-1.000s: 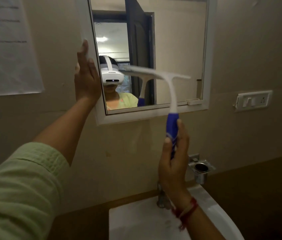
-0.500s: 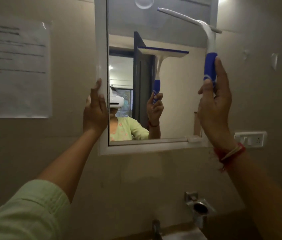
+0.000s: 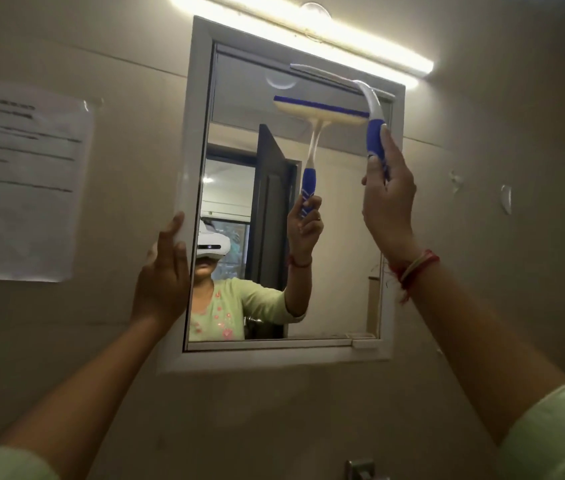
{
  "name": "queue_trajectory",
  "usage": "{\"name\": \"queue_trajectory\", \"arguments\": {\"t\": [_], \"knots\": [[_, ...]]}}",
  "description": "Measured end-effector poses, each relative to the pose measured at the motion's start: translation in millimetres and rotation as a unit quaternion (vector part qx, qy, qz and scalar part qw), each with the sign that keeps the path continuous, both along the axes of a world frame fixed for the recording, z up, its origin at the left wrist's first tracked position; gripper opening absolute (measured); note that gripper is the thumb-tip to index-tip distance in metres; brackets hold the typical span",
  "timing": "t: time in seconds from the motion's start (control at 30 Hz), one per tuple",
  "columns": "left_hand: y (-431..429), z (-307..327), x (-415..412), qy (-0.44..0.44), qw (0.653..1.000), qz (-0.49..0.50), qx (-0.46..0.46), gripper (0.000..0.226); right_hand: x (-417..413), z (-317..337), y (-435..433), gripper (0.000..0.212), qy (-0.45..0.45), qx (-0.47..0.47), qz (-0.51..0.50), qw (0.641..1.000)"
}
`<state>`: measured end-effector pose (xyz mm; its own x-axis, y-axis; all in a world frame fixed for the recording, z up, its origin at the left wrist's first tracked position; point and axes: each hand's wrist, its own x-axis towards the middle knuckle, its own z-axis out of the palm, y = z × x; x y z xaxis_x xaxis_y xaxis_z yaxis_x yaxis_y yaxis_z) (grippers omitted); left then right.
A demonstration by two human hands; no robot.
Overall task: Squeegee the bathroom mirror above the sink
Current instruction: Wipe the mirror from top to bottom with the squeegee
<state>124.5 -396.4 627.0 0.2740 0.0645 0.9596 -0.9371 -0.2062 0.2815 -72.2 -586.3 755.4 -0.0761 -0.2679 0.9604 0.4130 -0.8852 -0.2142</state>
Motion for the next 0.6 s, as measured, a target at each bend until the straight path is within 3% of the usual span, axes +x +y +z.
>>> {"name": "queue_trajectory", "arguments": {"t": [0.6], "knots": [[-2, -2, 1, 0.004, 1.000, 0.013, -0.009, 0.042, 35, 16, -4, 0.047, -0.010, -0.037, -0.089, 0.995]]}}
